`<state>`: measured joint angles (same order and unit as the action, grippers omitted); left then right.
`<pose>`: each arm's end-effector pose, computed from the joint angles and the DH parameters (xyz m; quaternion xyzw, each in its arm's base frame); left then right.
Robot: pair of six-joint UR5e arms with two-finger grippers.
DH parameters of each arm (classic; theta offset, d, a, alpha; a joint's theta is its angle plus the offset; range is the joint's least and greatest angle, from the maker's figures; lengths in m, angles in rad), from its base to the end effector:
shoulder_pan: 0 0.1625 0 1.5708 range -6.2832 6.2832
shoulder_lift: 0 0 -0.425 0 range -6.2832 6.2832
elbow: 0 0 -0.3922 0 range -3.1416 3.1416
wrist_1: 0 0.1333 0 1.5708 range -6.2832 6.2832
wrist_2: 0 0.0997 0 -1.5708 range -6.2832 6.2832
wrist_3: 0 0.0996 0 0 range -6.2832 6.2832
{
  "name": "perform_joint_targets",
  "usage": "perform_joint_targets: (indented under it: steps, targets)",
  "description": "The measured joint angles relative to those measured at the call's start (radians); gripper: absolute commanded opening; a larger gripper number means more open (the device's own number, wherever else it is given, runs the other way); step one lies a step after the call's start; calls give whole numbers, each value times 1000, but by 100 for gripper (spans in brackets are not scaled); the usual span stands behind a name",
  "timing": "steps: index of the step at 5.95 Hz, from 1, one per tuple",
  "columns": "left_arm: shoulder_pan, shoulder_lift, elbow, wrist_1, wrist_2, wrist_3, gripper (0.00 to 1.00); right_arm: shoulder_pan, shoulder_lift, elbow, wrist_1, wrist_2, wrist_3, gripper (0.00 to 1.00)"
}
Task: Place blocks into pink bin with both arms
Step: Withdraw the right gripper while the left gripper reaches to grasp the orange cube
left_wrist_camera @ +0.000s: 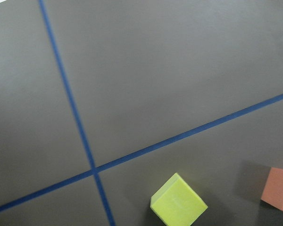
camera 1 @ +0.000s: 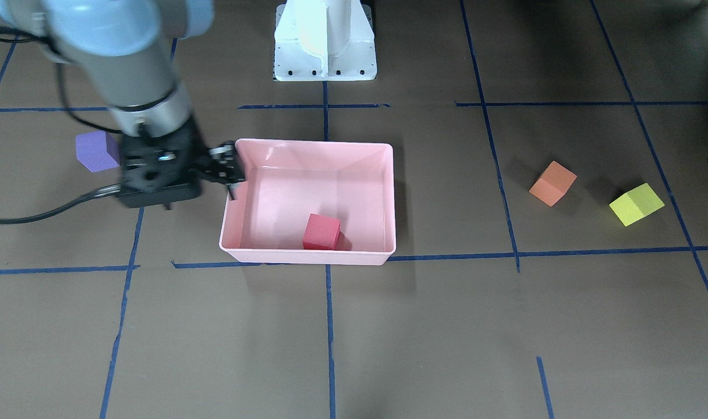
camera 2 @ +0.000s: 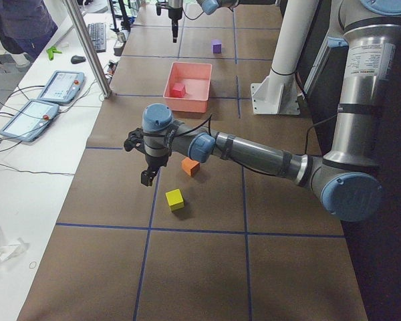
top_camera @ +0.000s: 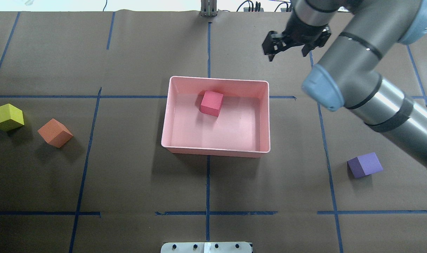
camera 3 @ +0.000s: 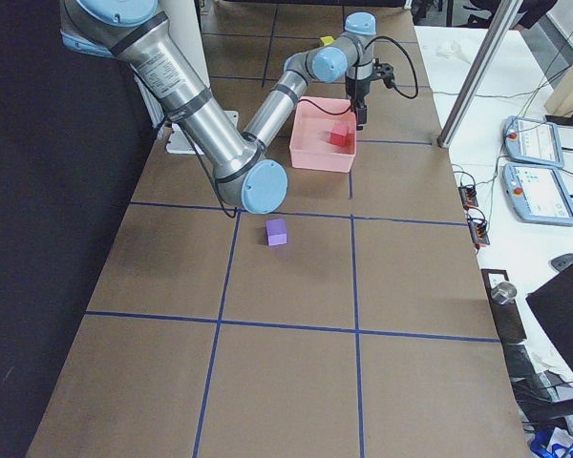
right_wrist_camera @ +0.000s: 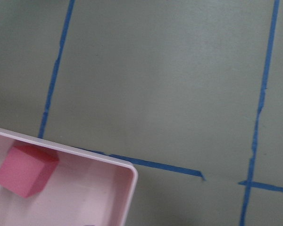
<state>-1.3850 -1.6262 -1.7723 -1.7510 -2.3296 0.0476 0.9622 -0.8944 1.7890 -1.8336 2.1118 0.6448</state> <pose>0.0331 -0.5267 0.5105 0.1760 0.3746 0.1853 0.8913 -0.3000 -0.5739 0.1980 0.0935 -0.3813 -0.0664 0.9173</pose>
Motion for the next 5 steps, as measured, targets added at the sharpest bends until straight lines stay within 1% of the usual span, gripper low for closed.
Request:
perform_joint_targets:
  steps: [2,3,4,5]
  targets:
    - [119,5,-5,-112,3,-3,100,164,-193,43,43,122,-302,100]
    - [175,7,-7,-155,8,-24,100,234,-305,49,103,170,-417,100]
    - [242,21,-8,-221,31,-73,100,283,-407,52,170,192,-496,100]
    - [325,42,-3,-302,75,-134,100,310,-472,53,218,202,-534,100]
